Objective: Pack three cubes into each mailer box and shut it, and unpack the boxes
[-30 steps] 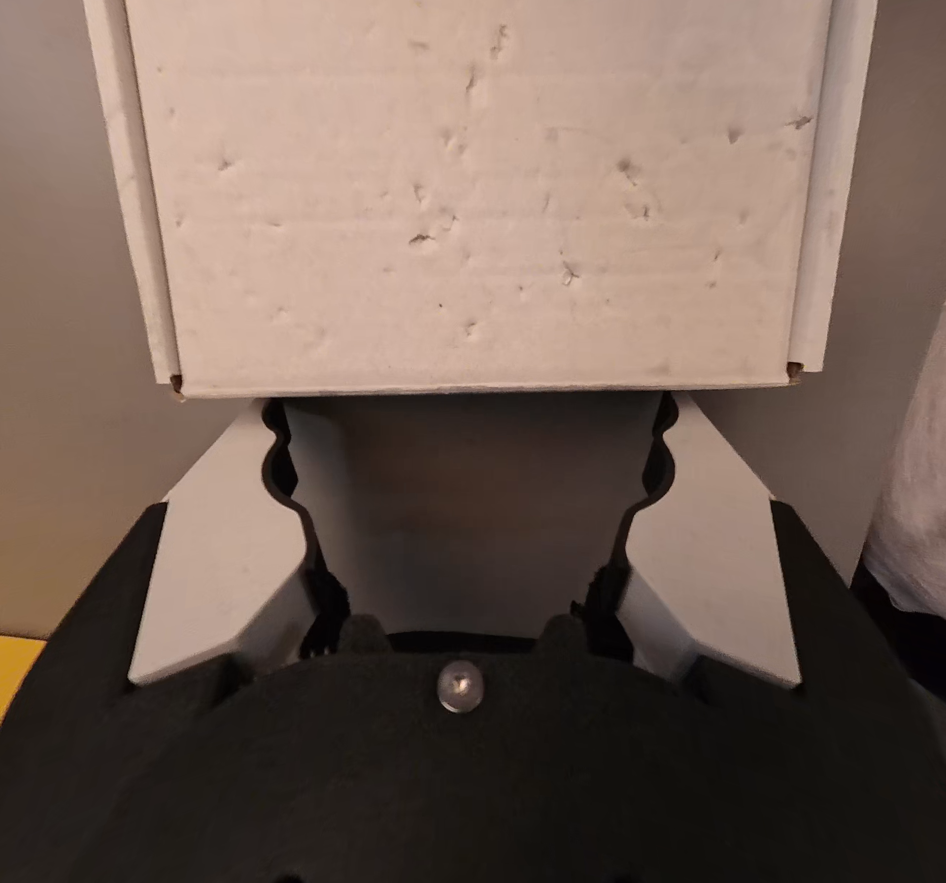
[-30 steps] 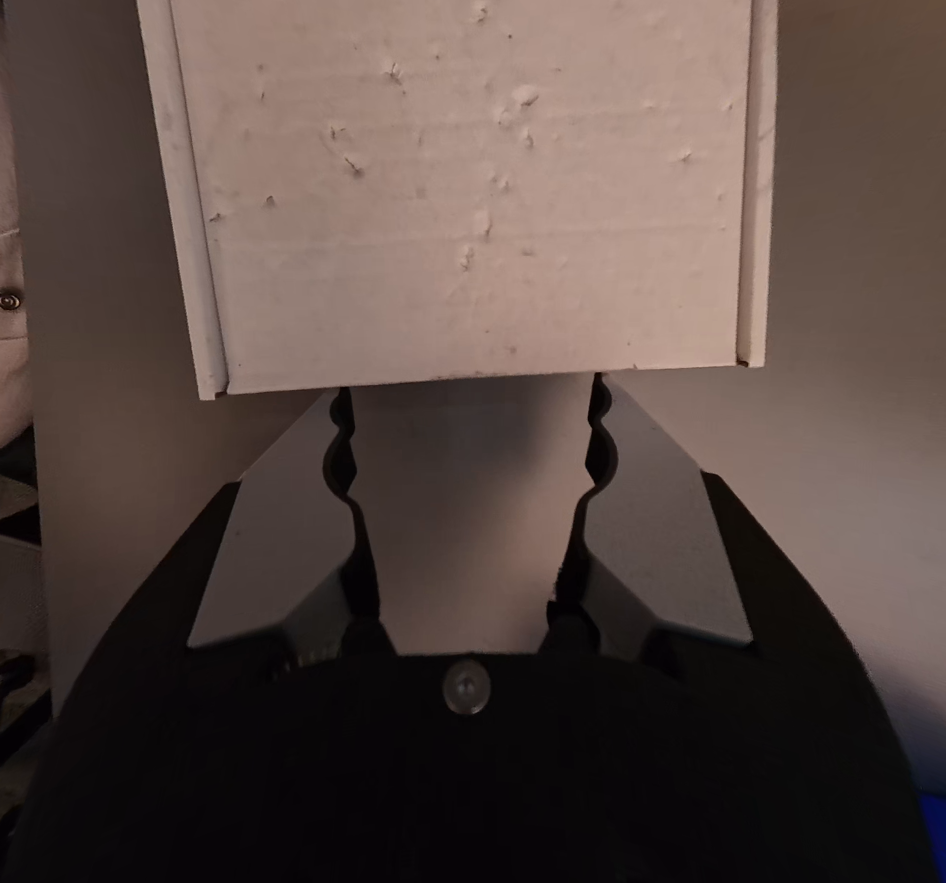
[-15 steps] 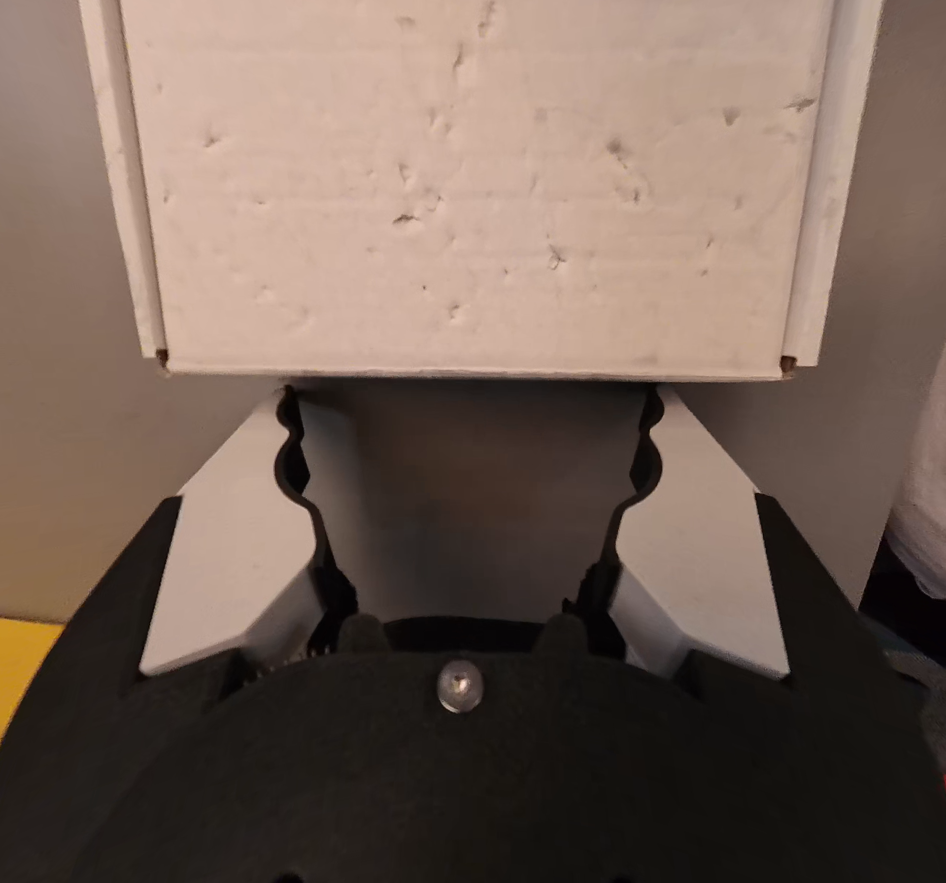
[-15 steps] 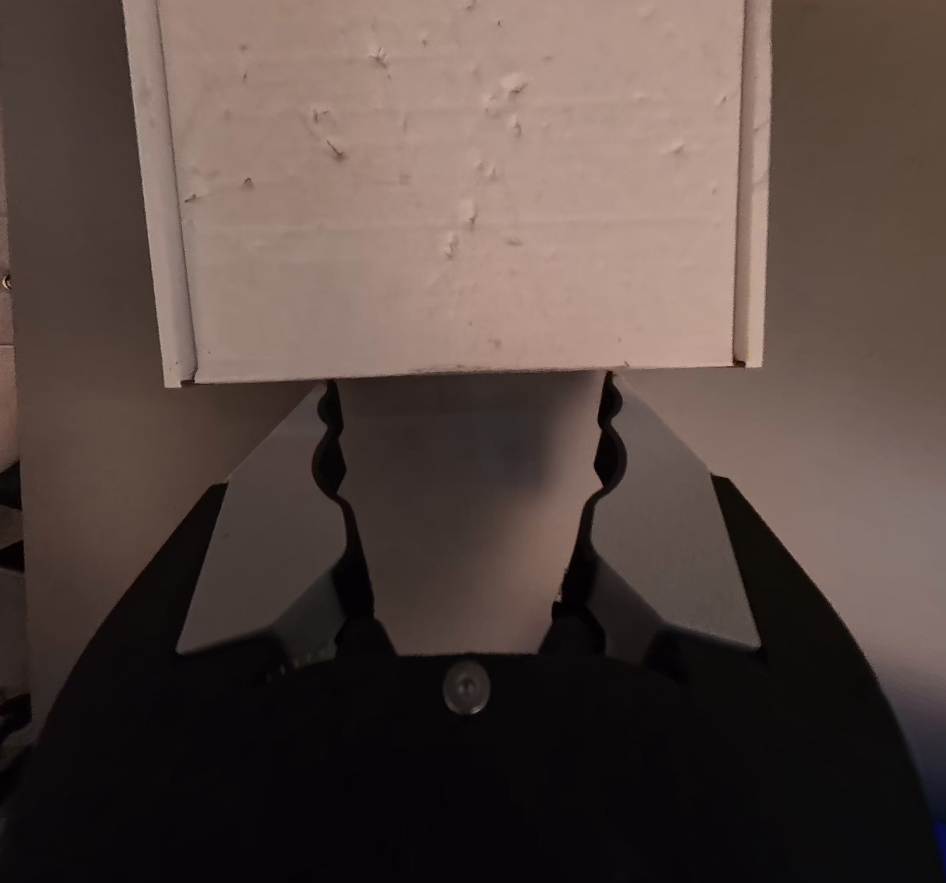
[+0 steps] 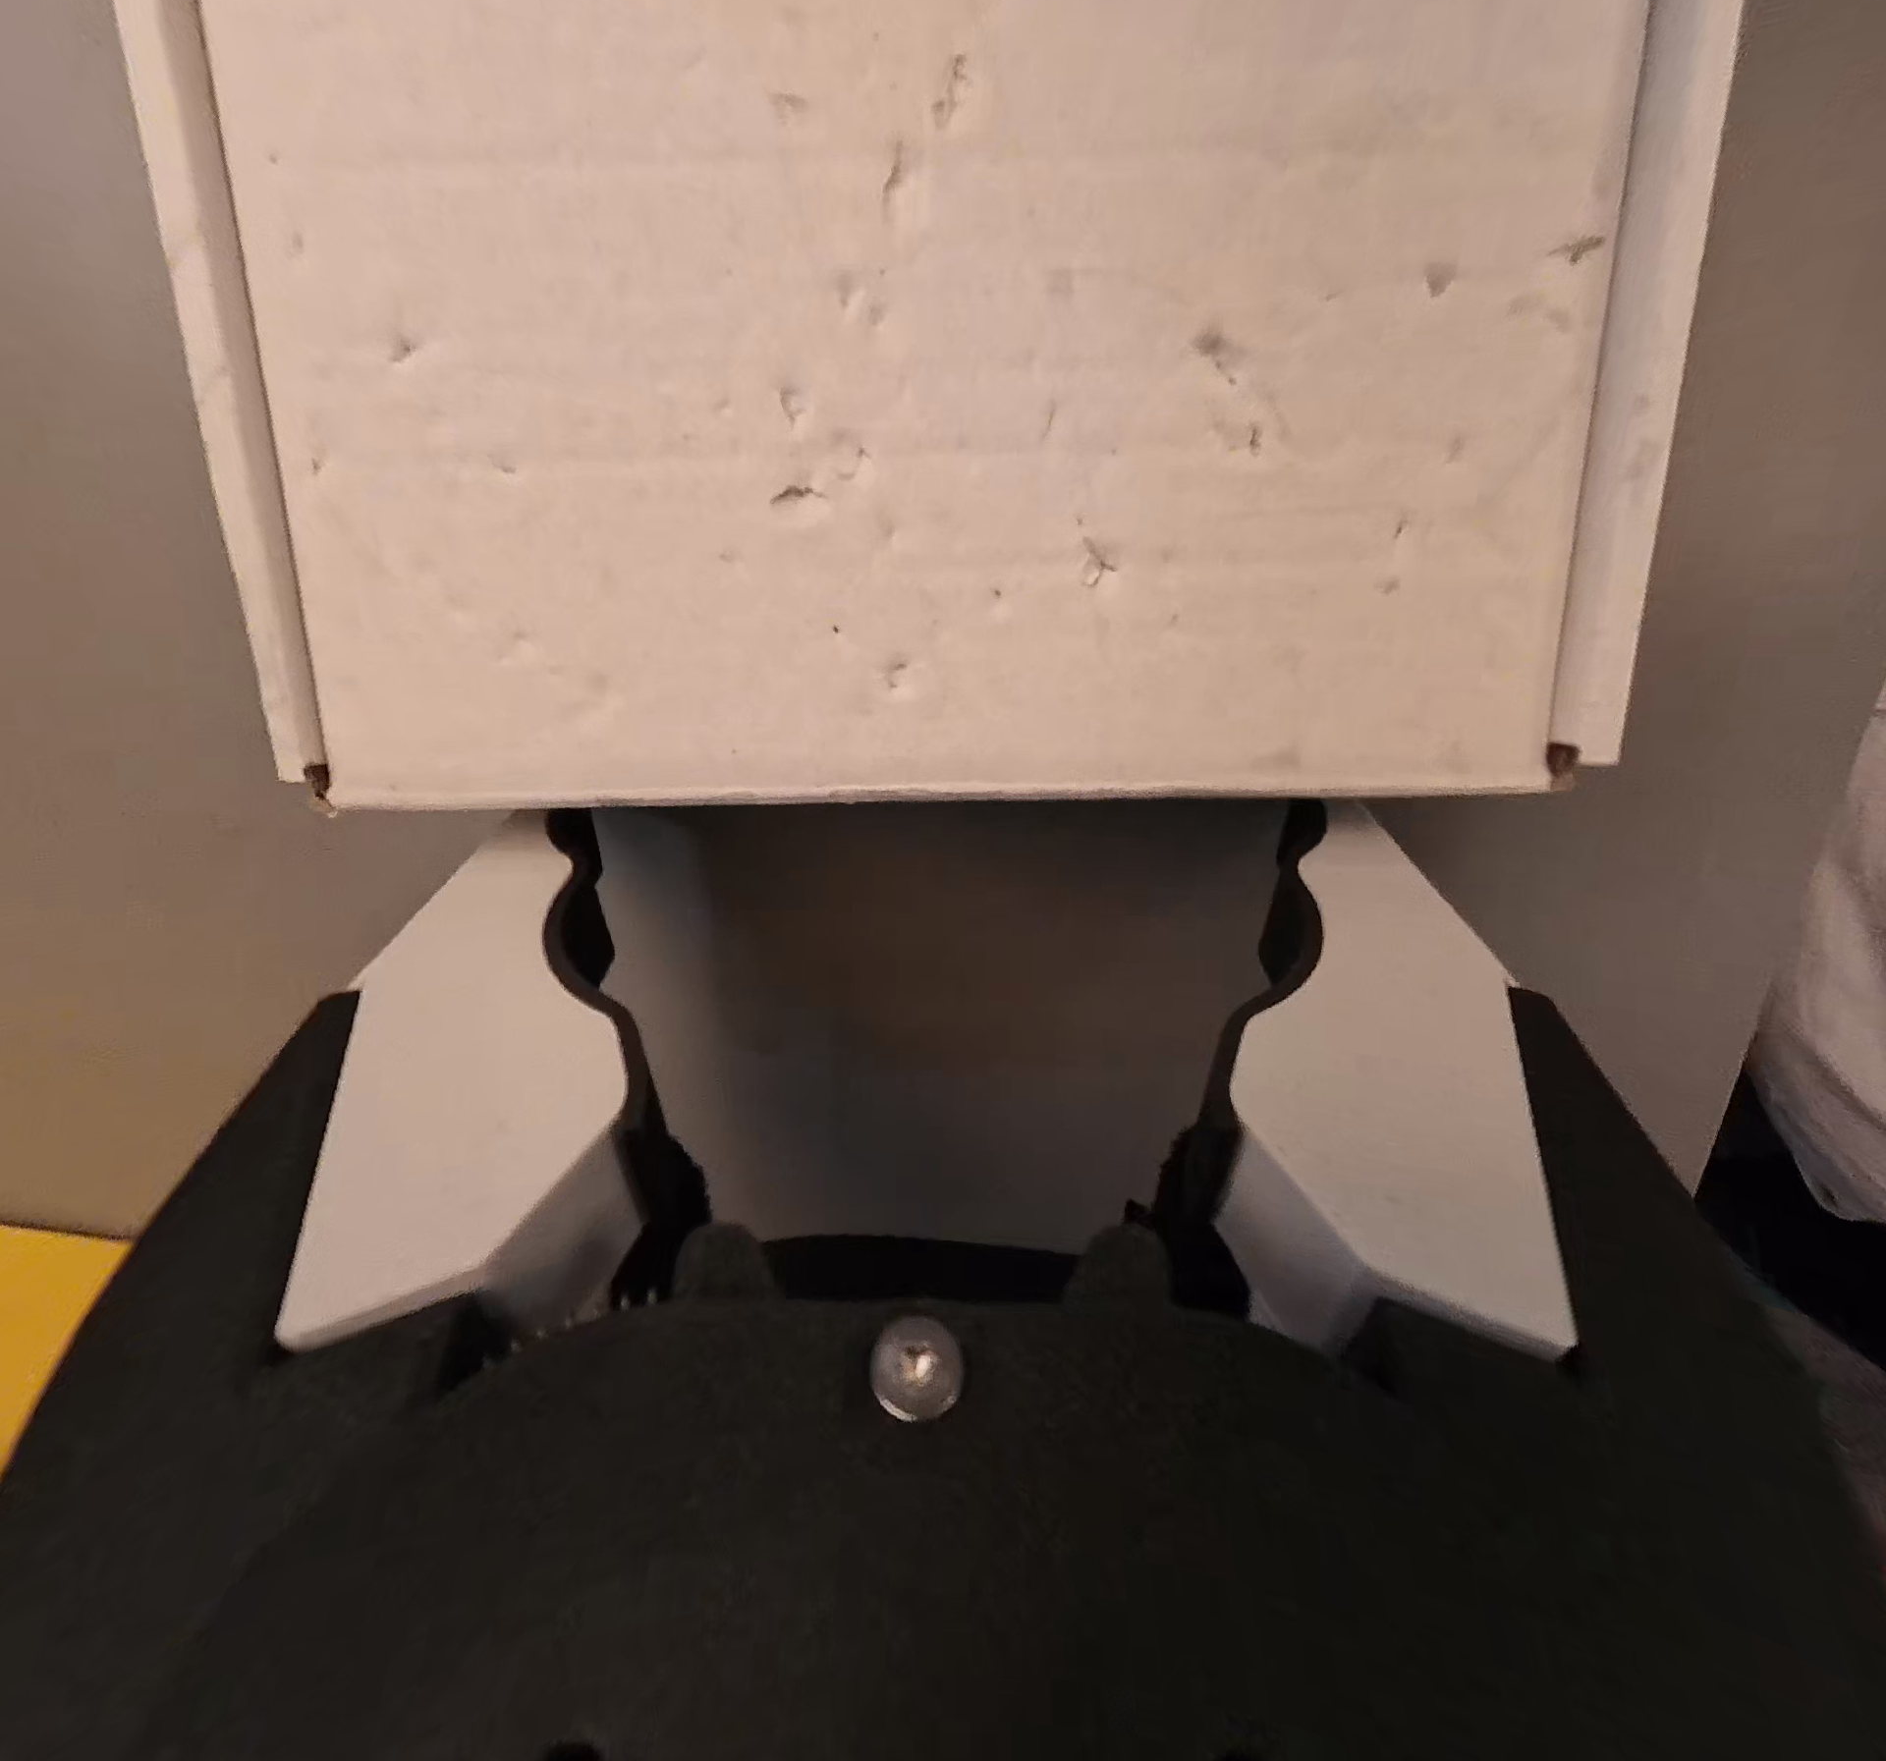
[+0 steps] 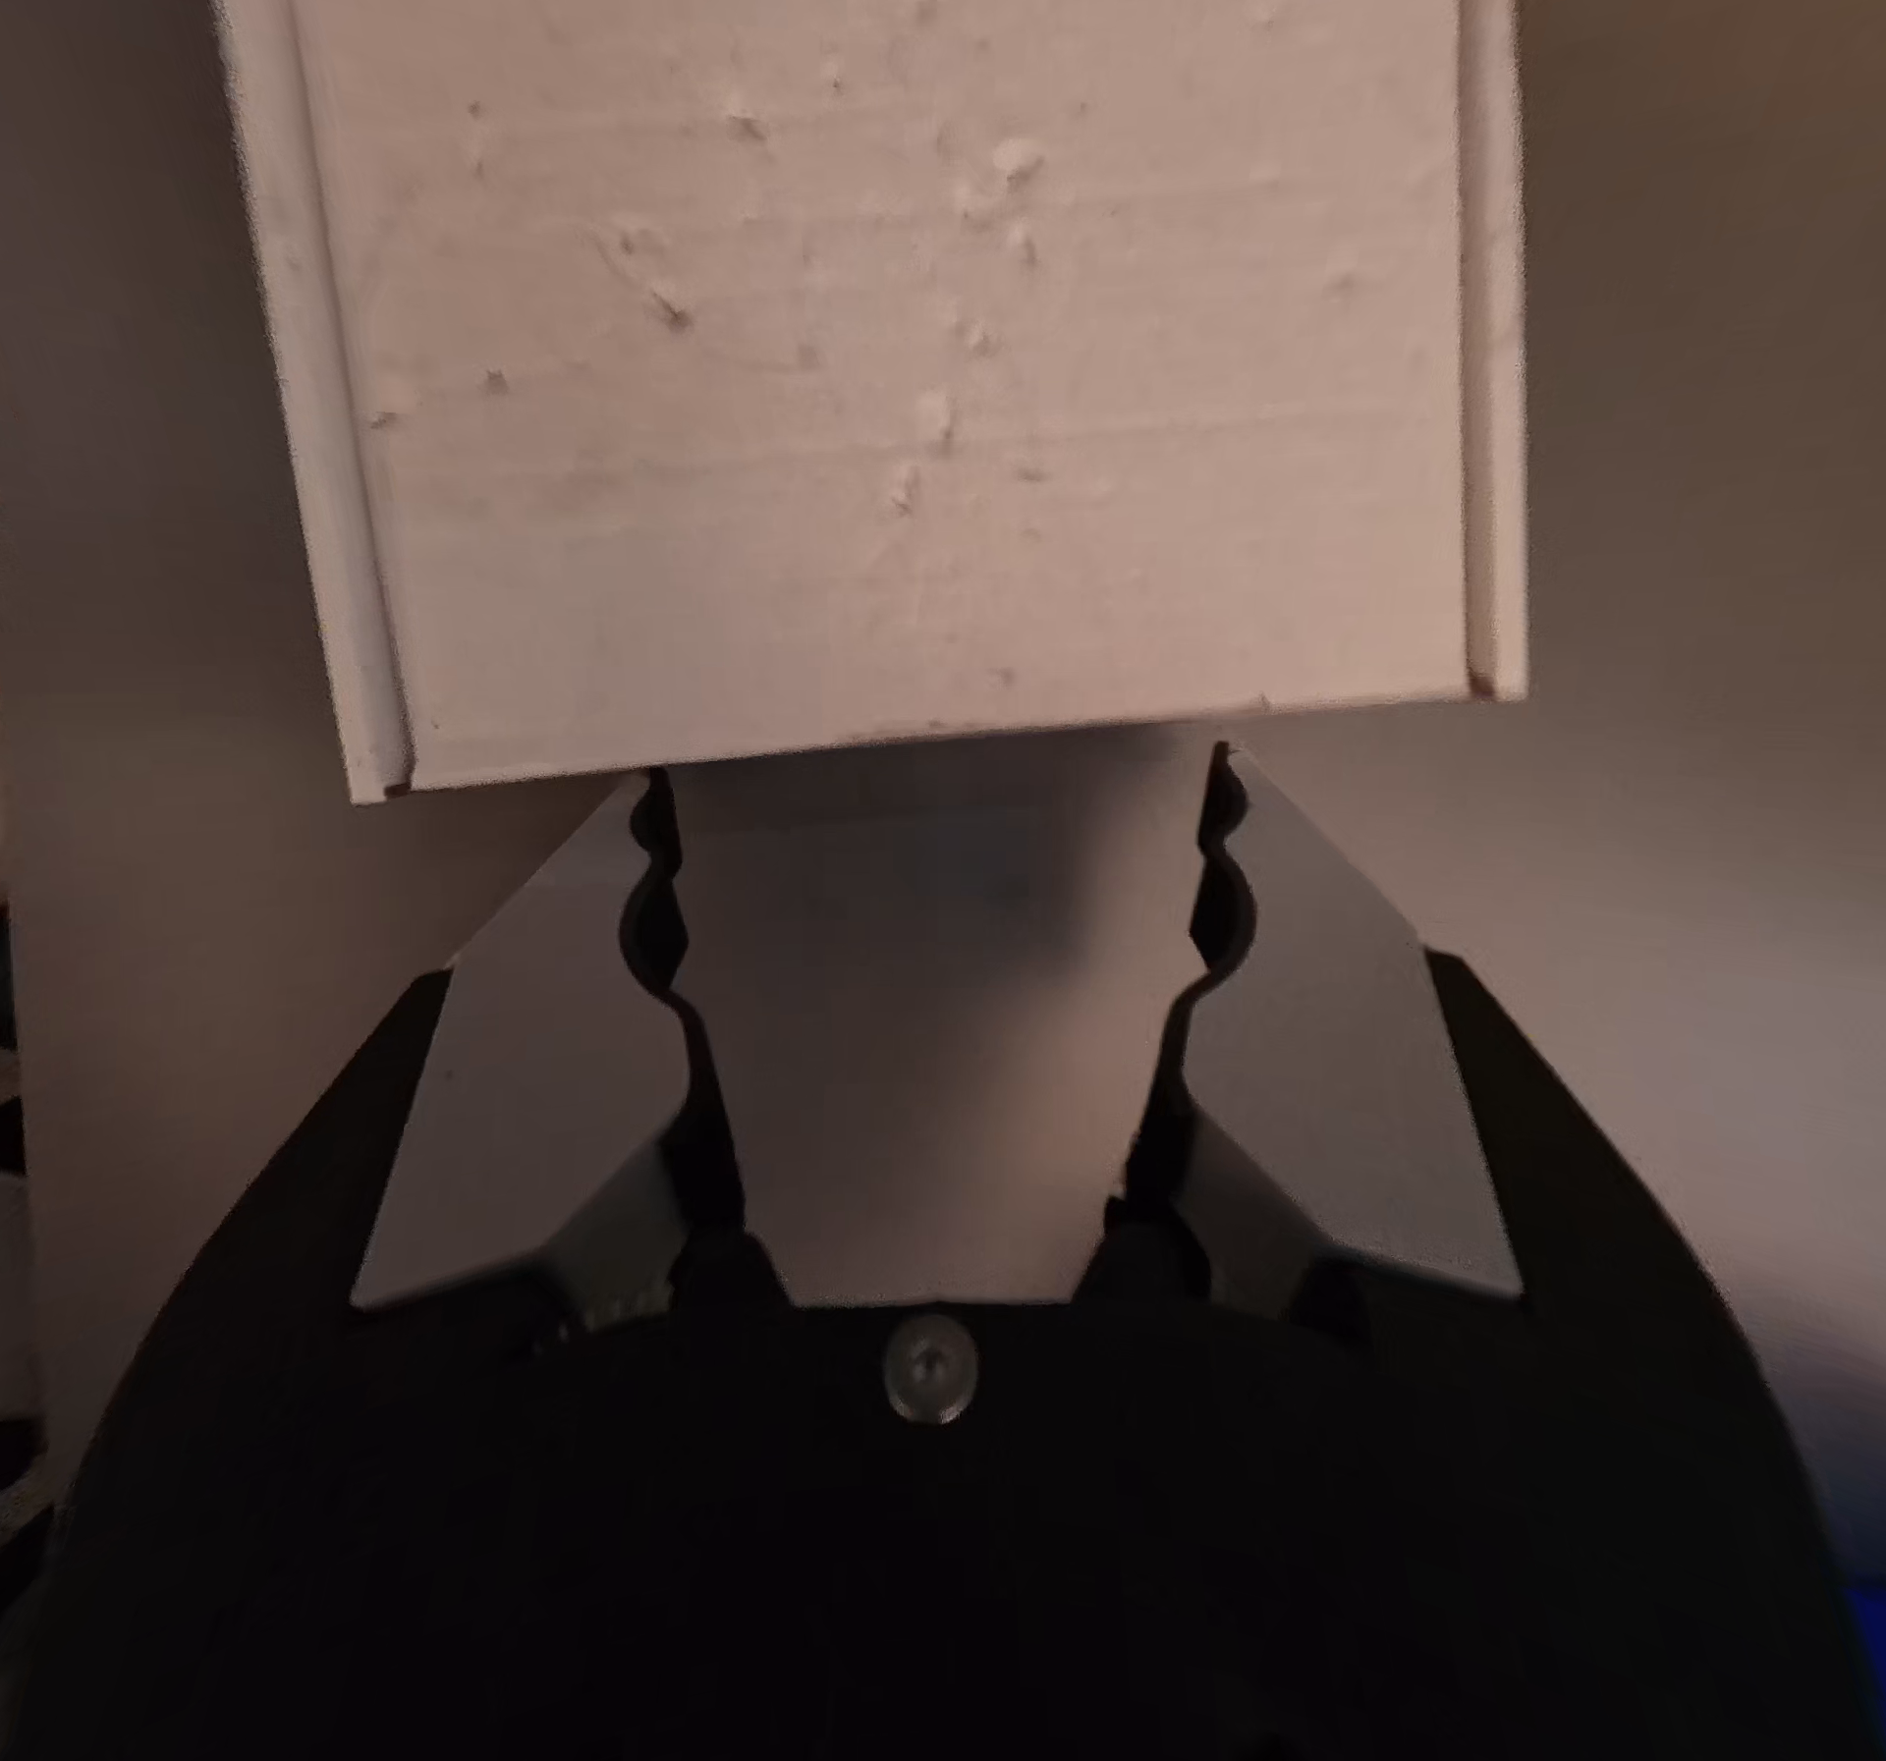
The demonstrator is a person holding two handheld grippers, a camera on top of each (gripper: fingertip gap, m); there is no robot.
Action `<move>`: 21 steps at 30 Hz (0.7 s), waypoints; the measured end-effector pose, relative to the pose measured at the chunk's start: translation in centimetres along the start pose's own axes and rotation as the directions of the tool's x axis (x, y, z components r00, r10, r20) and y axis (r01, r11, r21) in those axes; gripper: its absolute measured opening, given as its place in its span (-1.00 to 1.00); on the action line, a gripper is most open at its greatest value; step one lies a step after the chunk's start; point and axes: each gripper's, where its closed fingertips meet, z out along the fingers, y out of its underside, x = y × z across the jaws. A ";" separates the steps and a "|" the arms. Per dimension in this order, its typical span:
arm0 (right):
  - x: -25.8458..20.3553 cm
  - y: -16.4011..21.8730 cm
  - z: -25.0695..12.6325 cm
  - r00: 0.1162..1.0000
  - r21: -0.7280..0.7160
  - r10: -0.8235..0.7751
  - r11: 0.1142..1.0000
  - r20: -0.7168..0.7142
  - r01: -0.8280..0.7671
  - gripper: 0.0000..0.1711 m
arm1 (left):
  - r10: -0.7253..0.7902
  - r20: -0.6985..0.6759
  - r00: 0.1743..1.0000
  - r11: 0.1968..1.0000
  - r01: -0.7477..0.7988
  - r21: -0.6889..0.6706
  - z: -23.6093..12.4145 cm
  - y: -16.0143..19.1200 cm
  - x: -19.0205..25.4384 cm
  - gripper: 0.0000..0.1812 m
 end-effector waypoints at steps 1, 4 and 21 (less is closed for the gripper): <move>0.9 0.5 -0.4 0.997 -0.027 0.034 0.999 -0.070 -0.036 0.21 | -0.029 0.013 1.000 1.000 0.029 0.007 0.0 0.0 -0.1 0.44; 2.0 1.6 -3.3 0.949 -0.009 0.143 0.988 -0.280 -0.152 0.15 | -0.109 0.051 0.993 0.992 0.106 0.063 -0.6 0.4 0.1 0.36; -3.6 2.4 -5.0 0.690 0.390 0.600 0.796 -0.406 -0.463 0.17 | -0.274 0.198 0.941 0.950 0.232 0.210 -0.4 -2.8 -2.2 0.54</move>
